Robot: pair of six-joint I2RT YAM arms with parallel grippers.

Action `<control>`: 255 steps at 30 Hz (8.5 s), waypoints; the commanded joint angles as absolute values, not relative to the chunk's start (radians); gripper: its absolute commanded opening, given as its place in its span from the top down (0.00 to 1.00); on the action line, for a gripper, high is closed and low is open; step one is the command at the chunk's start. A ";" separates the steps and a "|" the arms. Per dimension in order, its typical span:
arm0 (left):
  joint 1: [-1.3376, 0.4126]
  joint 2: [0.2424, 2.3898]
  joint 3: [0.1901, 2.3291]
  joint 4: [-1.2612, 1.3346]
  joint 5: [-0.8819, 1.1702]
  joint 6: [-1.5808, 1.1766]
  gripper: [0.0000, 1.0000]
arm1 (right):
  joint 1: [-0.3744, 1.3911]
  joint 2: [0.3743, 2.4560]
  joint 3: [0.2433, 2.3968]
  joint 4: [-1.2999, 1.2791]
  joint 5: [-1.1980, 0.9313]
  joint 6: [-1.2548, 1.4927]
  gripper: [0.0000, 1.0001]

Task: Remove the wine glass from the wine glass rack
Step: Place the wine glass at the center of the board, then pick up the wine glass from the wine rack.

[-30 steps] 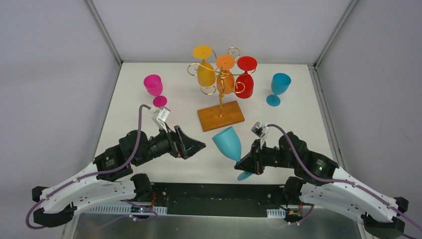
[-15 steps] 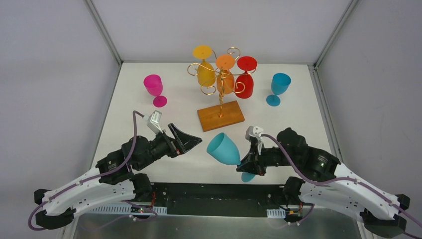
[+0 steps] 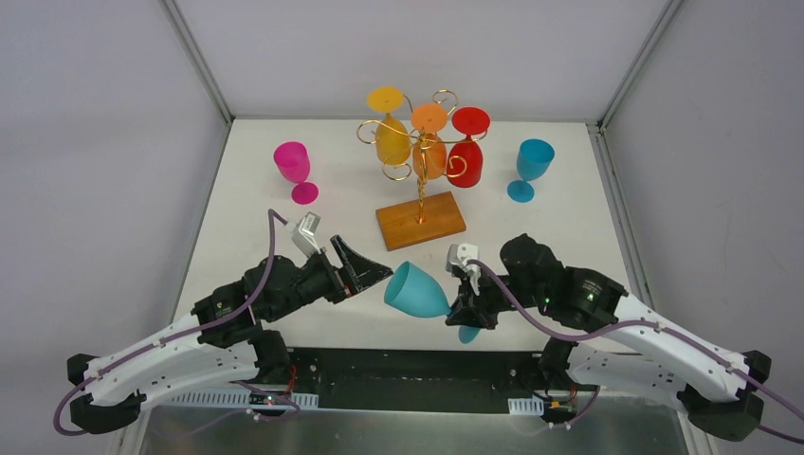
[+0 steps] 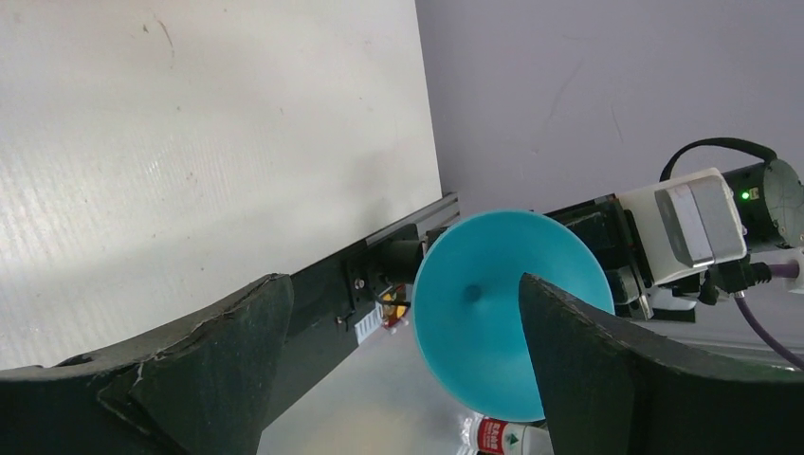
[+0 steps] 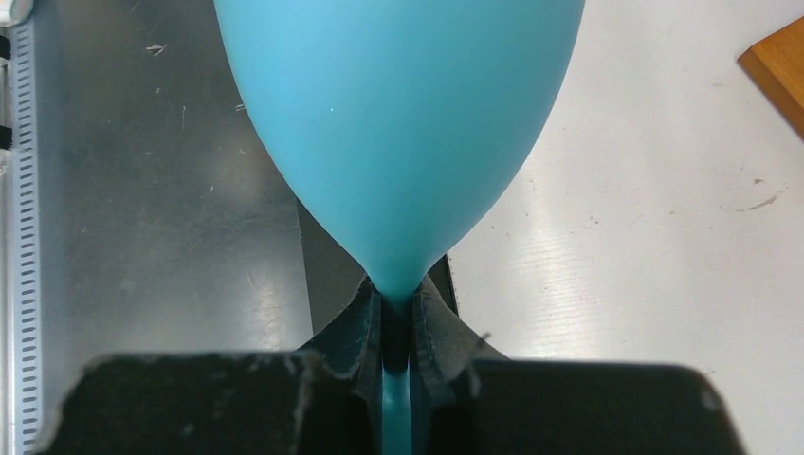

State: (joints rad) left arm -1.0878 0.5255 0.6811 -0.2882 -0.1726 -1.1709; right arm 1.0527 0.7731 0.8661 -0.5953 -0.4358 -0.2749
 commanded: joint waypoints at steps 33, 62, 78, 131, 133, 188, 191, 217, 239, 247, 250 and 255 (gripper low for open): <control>-1.096 0.512 0.661 -0.255 -0.027 -1.160 1.00 | 1.057 0.947 1.007 -0.584 -0.428 -0.399 1.00; -1.095 0.491 0.813 -0.614 -0.348 -1.009 1.00 | 1.056 0.823 1.016 -0.591 0.041 -0.260 0.34; -0.882 0.654 0.942 -0.705 -0.257 -0.838 1.00 | 0.892 0.948 1.118 -0.655 0.209 -0.012 0.25; -0.099 1.327 1.407 -0.838 -0.427 -0.408 1.00 | 0.752 0.766 1.117 -0.657 0.212 0.205 0.23; -0.093 1.348 1.412 -0.824 -0.429 -0.408 1.00 | 0.753 0.774 1.129 -0.653 0.210 0.211 0.23; -0.047 1.502 1.332 -0.610 -0.379 -0.440 0.71 | 0.750 0.911 1.316 -0.651 0.260 0.199 0.21; -0.046 1.481 1.334 -0.611 -0.375 -0.431 0.70 | 0.750 0.929 1.355 -0.656 0.267 0.197 0.20; -0.048 1.269 1.322 -0.612 -0.264 -0.422 0.60 | 0.453 1.253 1.691 -0.561 0.173 0.418 0.31; -0.048 1.224 1.308 -0.592 -0.159 -0.448 0.50 | 0.234 1.384 1.601 -0.349 -0.178 0.630 0.44; -0.048 1.221 1.307 -0.592 -0.155 -0.449 0.49 | 0.232 1.416 1.596 -0.316 -0.212 0.653 0.48; -0.048 1.220 1.307 -0.593 -0.155 -0.450 0.49 | 0.232 1.430 1.591 -0.306 -0.227 0.666 0.51; -0.048 1.221 1.307 -0.592 -0.155 -0.449 0.49 | 0.232 1.435 1.571 -0.274 -0.247 0.688 0.59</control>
